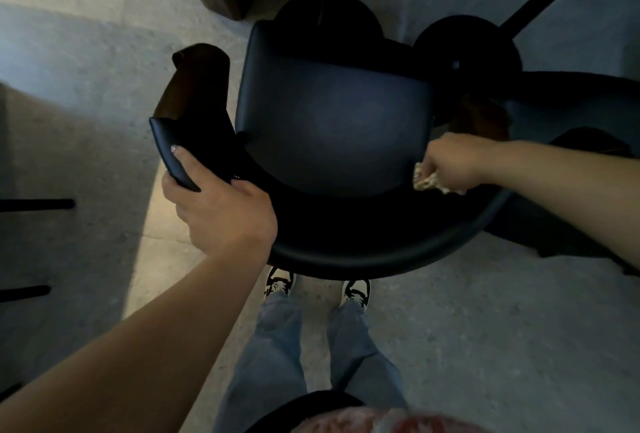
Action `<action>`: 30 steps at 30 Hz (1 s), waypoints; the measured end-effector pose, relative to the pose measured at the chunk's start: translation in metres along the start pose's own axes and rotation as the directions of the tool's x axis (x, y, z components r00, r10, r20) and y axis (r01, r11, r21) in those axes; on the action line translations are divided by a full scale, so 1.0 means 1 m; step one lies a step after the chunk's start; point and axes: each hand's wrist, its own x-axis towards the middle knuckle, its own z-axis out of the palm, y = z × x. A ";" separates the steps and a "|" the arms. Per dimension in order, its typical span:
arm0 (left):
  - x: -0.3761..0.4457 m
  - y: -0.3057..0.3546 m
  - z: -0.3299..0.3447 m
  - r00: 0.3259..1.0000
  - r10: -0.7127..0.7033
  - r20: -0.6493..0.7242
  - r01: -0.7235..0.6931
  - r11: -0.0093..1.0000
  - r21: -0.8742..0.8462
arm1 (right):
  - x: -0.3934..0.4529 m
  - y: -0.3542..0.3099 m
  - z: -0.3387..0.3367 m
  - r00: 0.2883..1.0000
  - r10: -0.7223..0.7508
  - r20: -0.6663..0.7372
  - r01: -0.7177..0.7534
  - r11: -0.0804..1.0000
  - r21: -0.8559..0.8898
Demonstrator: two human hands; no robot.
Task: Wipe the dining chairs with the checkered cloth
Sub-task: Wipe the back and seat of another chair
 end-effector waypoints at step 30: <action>0.000 0.001 -0.002 1.000 -0.007 0.006 0.007 1.000 0.015 | 0.029 -0.042 0.012 0.995 0.050 0.083 -0.048 0.998 -0.027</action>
